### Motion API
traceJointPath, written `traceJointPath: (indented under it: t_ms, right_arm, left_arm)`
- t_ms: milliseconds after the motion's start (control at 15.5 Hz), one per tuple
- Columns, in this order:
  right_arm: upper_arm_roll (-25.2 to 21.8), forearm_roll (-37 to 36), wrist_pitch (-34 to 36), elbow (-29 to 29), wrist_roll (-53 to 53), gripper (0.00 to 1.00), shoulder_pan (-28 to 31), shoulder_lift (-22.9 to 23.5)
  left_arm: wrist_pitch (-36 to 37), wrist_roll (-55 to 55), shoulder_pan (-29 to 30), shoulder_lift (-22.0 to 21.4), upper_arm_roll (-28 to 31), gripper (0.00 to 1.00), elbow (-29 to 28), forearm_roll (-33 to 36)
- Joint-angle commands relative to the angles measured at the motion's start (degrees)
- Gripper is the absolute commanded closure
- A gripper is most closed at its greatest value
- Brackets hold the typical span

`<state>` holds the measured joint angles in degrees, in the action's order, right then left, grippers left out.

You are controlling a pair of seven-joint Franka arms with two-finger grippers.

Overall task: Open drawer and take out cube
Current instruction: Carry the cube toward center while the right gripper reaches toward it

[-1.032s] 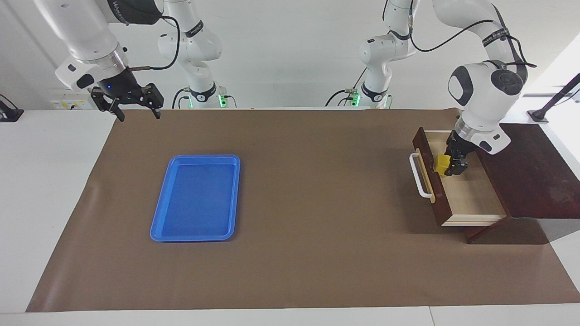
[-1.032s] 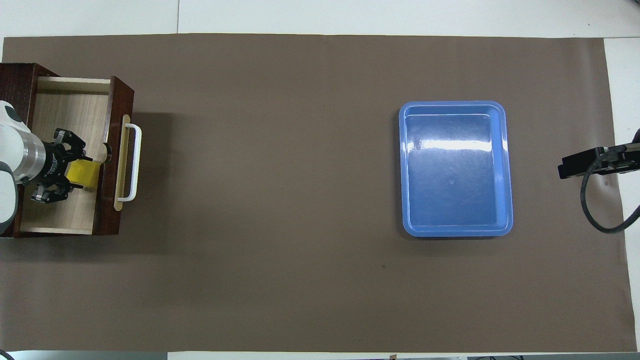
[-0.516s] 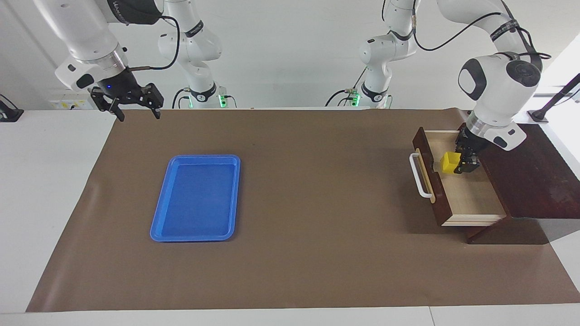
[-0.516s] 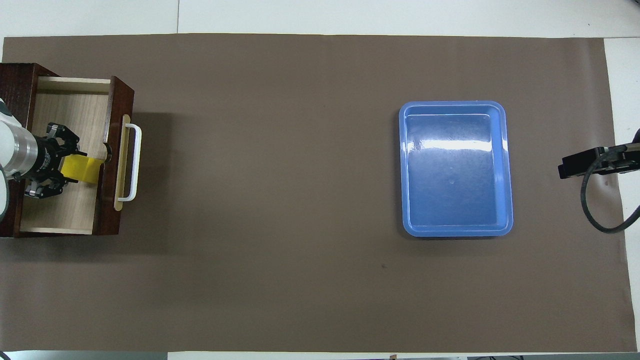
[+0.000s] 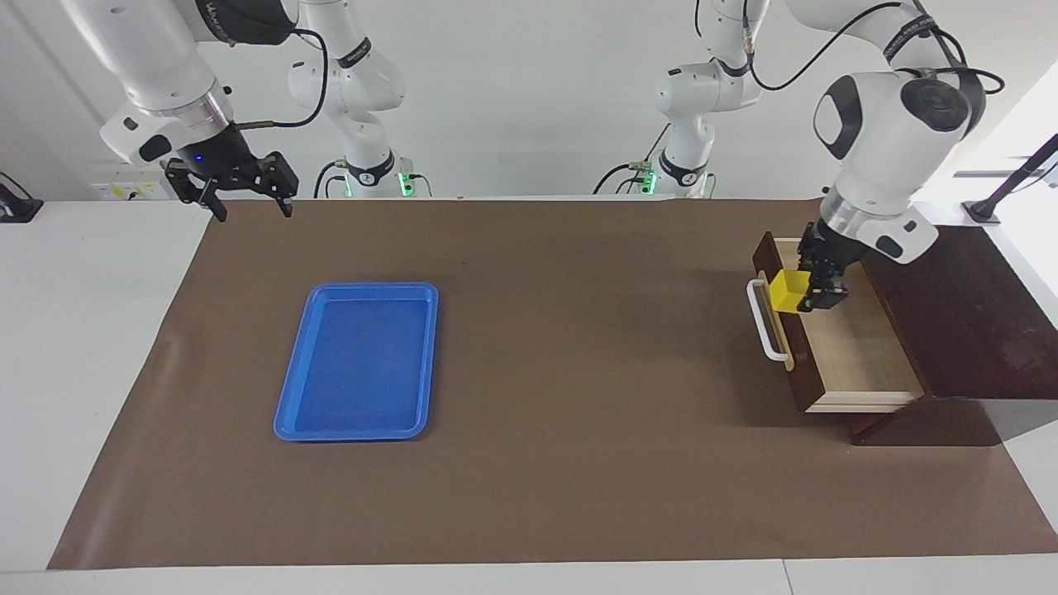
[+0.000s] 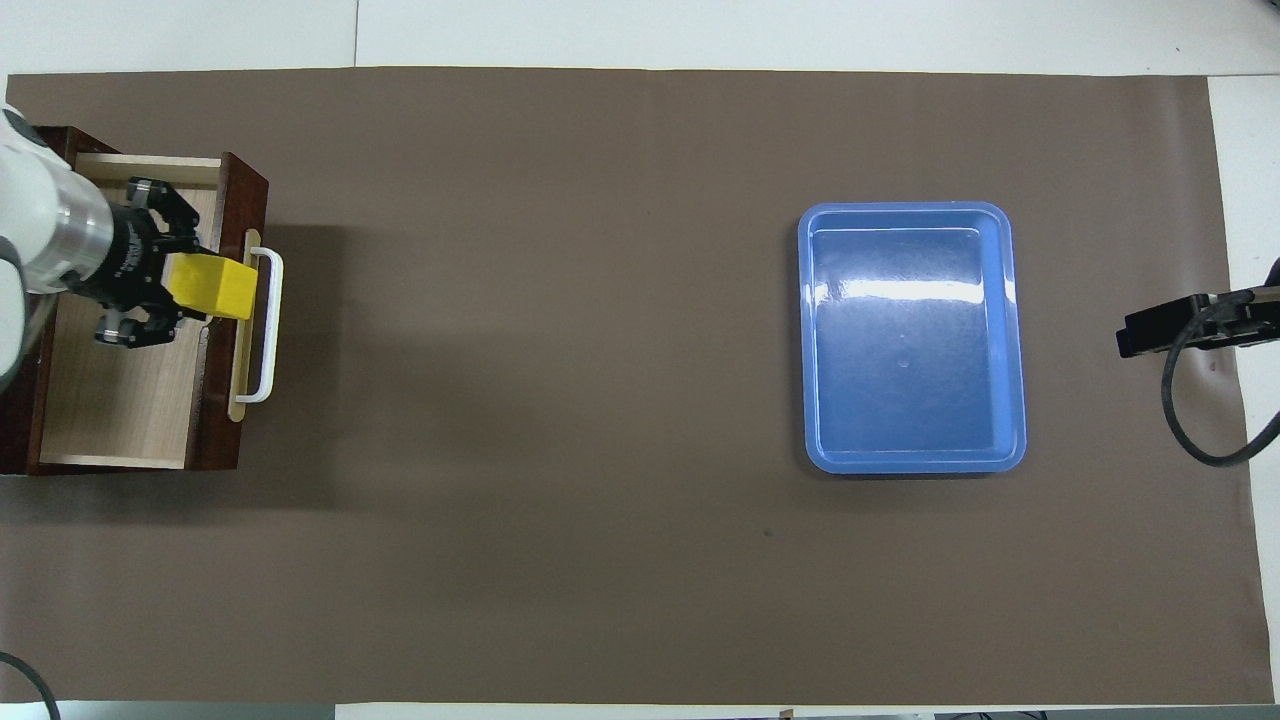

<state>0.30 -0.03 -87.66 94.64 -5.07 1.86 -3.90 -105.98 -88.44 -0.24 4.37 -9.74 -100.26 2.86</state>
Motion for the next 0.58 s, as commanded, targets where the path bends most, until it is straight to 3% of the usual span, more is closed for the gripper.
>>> traceJointPath:
  t_ms: [0,258,516]
  right_arm:
    - [-0.2,-0.3,0.0,0.0,-1.2,0.00,0.2,-0.2]
    - [-0.7,-0.1,0.5,0.5,-1.3,0.00,0.8,-0.5]
    - [-0.6,1.3,0.4,3.7,-0.6,0.00,0.8,-2.0]
  left_arm:
    - [0.5,-9.1,-5.8,0.4,0.6,1.00,0.3,-0.7]
    - [-4.3,-24.9,-12.4,-0.6,0.4,1.00,-2.7,-2.9]
    - [-8.9,-33.6,-18.8,0.4,0.4,1.00,-3.5,-3.0]
